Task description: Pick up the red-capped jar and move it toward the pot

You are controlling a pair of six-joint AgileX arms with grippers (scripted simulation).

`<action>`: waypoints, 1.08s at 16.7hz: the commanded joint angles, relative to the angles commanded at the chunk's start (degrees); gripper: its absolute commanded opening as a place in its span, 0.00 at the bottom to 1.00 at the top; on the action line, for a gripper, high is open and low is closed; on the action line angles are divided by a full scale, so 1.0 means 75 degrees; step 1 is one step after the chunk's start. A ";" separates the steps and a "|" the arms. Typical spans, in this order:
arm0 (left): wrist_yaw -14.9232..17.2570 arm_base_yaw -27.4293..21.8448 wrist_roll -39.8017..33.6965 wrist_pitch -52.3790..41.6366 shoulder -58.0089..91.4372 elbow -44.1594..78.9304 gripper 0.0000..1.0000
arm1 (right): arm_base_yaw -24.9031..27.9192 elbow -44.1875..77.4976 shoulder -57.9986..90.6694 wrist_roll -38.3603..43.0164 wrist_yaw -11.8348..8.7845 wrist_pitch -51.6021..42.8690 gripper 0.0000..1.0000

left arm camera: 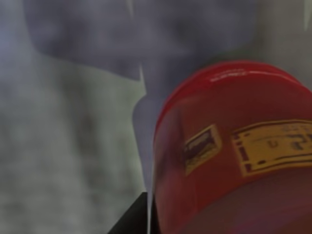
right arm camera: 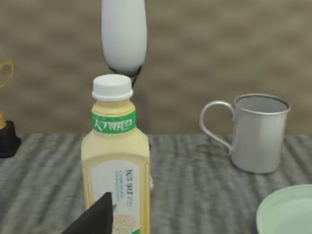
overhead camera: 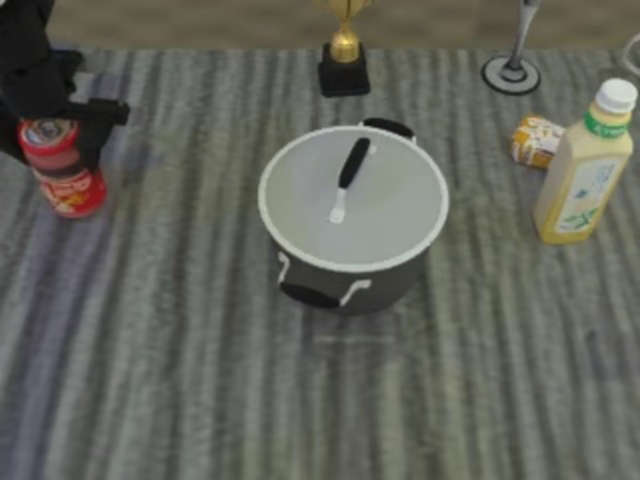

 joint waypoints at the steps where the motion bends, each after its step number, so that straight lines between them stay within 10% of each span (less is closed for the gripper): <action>1: 0.0000 0.0000 0.0000 0.0000 0.0000 0.0000 0.00 | 0.0000 0.0000 0.0000 0.0000 0.0000 0.0000 1.00; 18: -0.0046 0.0175 0.0011 -0.0268 -0.3951 -0.3685 0.00 | 0.0000 0.0000 0.0000 0.0000 0.0000 0.0000 1.00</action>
